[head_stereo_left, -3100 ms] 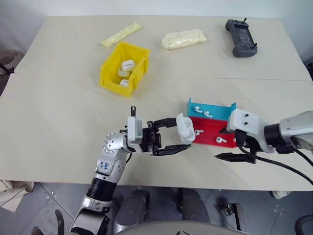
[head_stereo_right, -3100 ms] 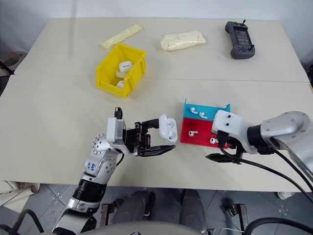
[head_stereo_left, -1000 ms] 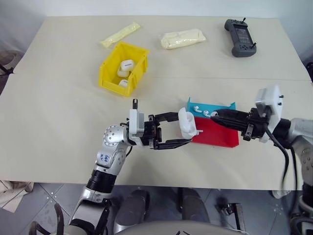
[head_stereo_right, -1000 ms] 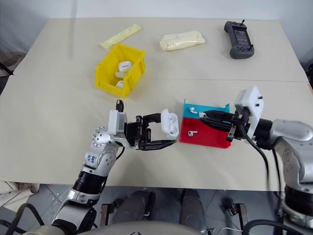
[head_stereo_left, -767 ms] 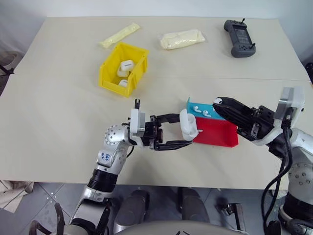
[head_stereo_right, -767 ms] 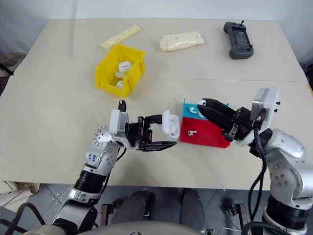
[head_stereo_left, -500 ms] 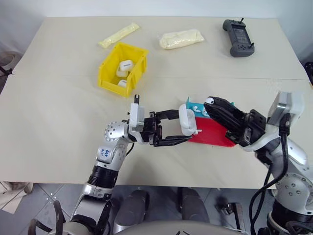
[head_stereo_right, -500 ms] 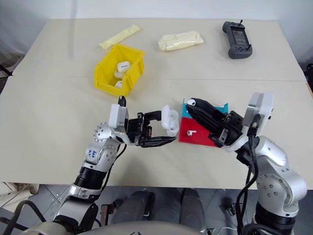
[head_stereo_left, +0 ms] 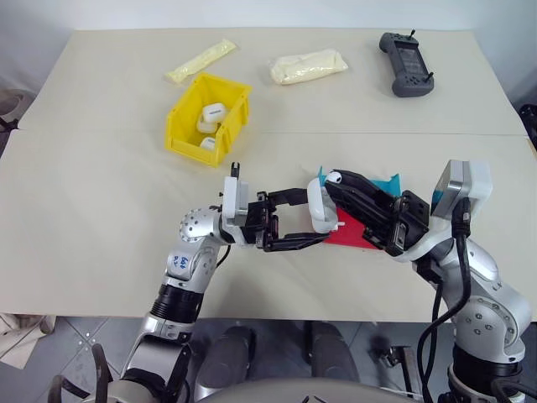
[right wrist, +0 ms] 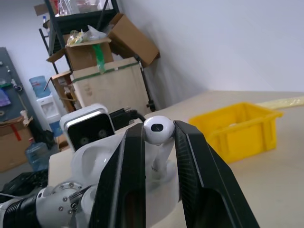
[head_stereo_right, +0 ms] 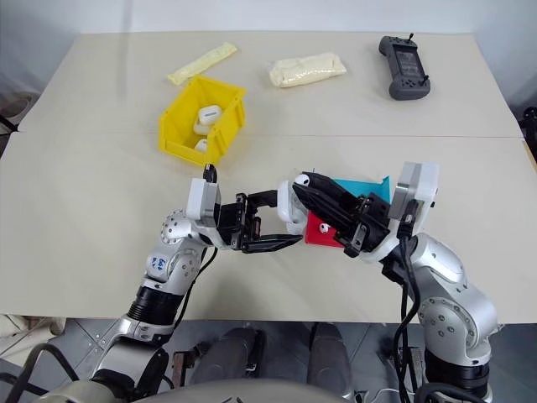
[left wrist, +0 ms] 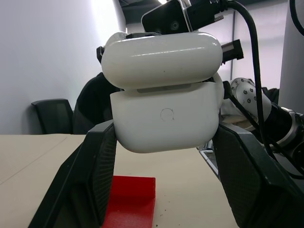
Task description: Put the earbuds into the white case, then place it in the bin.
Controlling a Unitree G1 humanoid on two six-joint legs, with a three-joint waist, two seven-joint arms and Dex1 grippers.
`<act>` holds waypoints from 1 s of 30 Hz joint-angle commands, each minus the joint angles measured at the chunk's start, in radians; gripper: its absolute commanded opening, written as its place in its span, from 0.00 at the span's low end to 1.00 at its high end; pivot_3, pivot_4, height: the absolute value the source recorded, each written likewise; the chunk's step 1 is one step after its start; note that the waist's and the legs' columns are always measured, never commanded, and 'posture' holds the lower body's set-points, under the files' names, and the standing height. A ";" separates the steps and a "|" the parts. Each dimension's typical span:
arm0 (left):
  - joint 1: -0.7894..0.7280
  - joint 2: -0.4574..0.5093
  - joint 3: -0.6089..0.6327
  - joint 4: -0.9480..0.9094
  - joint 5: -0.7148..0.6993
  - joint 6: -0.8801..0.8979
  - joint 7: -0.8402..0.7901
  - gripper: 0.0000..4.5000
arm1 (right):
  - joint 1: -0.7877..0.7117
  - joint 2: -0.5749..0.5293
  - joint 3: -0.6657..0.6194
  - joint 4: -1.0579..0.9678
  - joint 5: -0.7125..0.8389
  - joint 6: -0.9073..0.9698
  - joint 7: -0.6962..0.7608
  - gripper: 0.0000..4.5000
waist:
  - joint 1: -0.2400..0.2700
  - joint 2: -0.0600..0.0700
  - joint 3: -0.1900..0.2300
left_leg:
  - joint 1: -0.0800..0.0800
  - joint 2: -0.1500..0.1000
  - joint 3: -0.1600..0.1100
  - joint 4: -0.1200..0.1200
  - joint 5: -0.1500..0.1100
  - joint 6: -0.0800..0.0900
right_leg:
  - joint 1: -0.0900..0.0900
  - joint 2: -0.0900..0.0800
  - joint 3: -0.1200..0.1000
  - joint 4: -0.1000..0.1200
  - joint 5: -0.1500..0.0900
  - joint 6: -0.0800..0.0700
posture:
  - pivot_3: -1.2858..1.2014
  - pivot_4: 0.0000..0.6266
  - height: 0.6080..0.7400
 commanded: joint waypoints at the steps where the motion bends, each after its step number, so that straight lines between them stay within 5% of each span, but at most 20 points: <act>1: -0.010 -0.004 0.005 -0.038 -0.014 -0.004 0.002 0.60 | 0.011 -0.006 0.016 -0.011 -0.004 -0.039 0.011 0.11 | 0.000 0.000 0.000 | 0.000 0.000 0.000 0.000 0.000 0.000 | 0.000 0.000 0.000 0.000 0.000 0.000 | 0.52 0.24 1.00; 15: -0.033 -0.022 0.016 -0.016 -0.004 -0.030 0.004 0.60 | 0.083 -0.050 0.073 0.066 -0.081 -0.124 0.080 0.11 | 0.000 0.000 0.000 | 0.000 0.000 0.000 0.000 0.000 0.000 | 0.000 0.000 0.000 0.000 0.000 0.000 | 0.52 0.24 1.00; 29: -0.049 -0.043 0.021 0.024 0.008 -0.077 0.005 0.60 | 0.008 -0.126 0.053 0.064 0.066 -0.028 0.041 0.11 | 0.001 0.000 0.000 | 0.000 0.000 0.000 0.000 0.000 0.000 | 0.000 0.000 0.000 -0.002 0.000 0.000 | 0.52 0.24 1.00; 30: -0.050 -0.046 0.020 0.027 0.009 -0.082 0.006 0.60 | -0.004 -0.130 0.048 0.064 0.062 -0.034 0.039 0.27 | 0.001 0.000 0.000 | 0.000 0.000 0.000 0.000 0.000 0.000 | 0.000 0.000 0.000 -0.002 0.000 0.000 | 0.52 0.24 1.00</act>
